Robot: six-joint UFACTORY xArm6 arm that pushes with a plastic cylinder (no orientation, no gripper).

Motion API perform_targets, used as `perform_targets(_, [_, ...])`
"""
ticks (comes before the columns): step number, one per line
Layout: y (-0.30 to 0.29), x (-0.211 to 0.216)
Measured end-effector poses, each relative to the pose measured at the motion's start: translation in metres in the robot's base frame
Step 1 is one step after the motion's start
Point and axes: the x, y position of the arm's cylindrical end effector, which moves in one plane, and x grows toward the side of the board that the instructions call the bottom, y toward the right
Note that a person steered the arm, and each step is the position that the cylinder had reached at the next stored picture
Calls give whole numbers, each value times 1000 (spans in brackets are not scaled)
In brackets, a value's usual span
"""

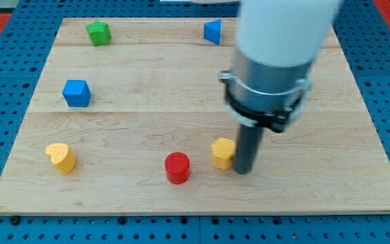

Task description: Push the green circle to the right of the yellow hexagon

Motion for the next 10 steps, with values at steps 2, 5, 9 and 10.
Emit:
perform_targets(2, [4, -35])
perform_targets(5, [-26, -71])
perform_targets(9, [191, -163])
perform_targets(10, [157, -176])
